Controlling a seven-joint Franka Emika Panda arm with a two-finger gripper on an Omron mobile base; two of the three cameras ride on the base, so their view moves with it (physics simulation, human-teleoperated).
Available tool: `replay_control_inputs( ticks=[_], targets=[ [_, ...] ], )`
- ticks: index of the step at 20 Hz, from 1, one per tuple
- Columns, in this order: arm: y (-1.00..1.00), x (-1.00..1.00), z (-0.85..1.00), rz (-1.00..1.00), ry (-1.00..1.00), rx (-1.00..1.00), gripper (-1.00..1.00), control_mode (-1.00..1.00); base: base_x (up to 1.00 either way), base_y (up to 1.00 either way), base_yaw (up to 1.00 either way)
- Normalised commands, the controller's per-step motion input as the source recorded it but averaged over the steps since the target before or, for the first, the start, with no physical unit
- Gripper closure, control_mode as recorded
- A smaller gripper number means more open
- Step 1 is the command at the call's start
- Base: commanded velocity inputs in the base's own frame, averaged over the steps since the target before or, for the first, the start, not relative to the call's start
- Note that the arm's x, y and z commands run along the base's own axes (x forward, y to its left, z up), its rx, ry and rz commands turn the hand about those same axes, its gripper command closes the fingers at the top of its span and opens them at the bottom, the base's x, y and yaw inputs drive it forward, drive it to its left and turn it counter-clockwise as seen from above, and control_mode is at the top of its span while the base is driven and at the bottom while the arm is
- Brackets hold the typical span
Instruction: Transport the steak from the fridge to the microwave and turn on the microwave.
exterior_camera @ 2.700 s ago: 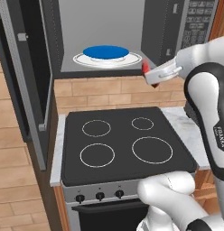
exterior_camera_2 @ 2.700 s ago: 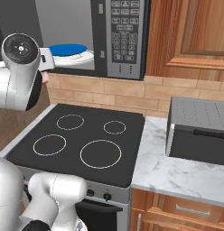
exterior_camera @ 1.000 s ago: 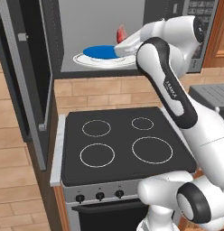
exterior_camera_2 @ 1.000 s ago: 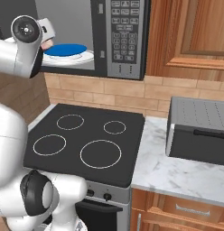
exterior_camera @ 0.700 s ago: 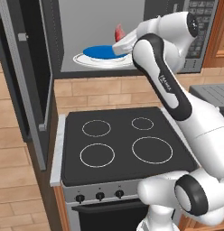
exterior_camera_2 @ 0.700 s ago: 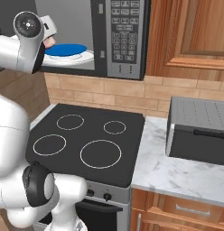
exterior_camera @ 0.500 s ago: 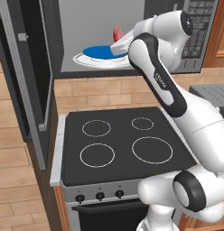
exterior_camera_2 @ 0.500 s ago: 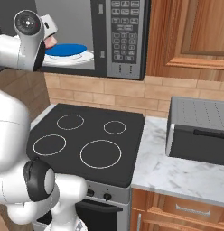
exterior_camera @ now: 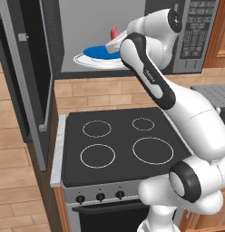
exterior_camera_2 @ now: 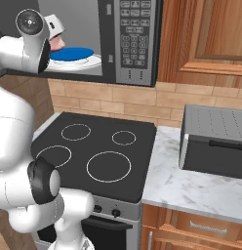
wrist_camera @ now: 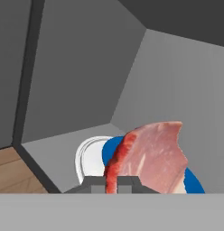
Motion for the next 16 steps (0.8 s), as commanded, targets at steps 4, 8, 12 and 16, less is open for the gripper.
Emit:
replay_control_inputs(
  ticks=[4, 8, 12, 16],
  targets=[
    [0.01, 0.28, -0.01, -0.05, 0.0, 0.0, 1.0, -1.0, 0.0, 0.0, 0.0],
    [0.0, 0.22, -0.07, -0.03, 0.0, 0.0, 1.0, -1.0, 0.0, 0.0, 0.0],
    [0.0, 0.17, -0.11, -0.02, 0.0, 0.0, 1.0, -1.0, 0.0, 0.0, 0.0],
    [0.0, 0.18, -0.1, -0.02, 0.0, 0.0, 1.0, -1.0, 0.0, 0.0, 0.0]
  ],
)
